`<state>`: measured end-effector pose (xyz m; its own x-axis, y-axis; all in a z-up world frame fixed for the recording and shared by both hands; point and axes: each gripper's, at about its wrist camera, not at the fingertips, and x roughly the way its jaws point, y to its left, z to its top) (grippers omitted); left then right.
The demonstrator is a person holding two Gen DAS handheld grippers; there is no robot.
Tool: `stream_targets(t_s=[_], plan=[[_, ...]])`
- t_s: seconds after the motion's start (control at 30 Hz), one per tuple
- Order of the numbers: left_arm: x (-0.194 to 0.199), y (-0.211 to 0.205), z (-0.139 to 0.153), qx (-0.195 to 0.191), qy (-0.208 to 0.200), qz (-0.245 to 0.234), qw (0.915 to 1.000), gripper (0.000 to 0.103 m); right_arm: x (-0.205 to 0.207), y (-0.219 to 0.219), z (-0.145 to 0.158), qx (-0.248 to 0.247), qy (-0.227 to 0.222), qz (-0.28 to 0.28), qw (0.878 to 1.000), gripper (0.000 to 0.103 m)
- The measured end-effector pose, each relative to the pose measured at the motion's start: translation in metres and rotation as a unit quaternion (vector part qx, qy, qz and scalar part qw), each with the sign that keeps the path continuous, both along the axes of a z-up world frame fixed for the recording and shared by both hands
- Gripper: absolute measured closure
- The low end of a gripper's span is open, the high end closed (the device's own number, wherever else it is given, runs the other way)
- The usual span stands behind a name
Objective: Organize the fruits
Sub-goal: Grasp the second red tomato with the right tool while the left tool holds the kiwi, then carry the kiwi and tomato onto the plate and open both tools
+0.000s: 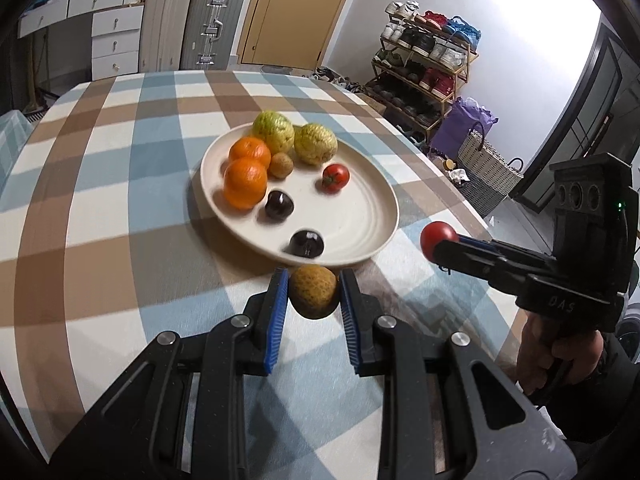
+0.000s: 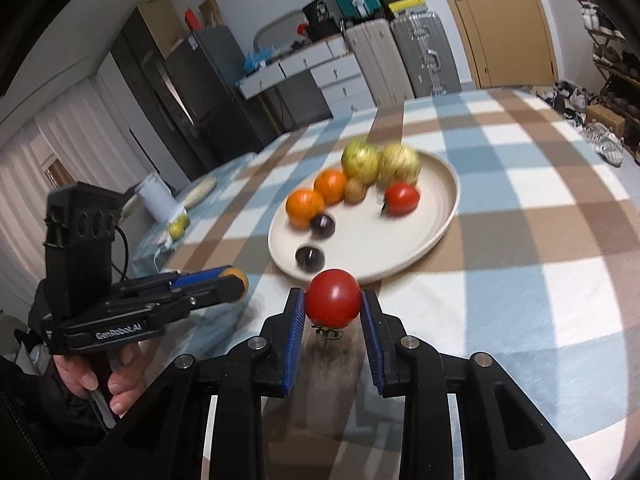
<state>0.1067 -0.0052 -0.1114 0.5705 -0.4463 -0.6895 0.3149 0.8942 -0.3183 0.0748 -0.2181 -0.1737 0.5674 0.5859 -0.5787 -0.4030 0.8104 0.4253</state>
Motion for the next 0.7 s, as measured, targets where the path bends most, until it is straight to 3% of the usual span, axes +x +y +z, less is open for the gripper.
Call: stream_targets(t_s=[0.33, 0.7], plan=[[0.038, -0.025, 0.022, 0.007, -0.009, -0.013, 0.9999, 0.08, 0.031, -0.014, 0.021, 0.008, -0.018, -0.007, 1.0, 0.074], [0.092, -0.049, 0.009, 0.017, 0.013, -0.018, 0.9996, 0.08, 0.066, -0.014, 0.008, 0.007, -0.004, 0.009, 1.0, 0.074]])
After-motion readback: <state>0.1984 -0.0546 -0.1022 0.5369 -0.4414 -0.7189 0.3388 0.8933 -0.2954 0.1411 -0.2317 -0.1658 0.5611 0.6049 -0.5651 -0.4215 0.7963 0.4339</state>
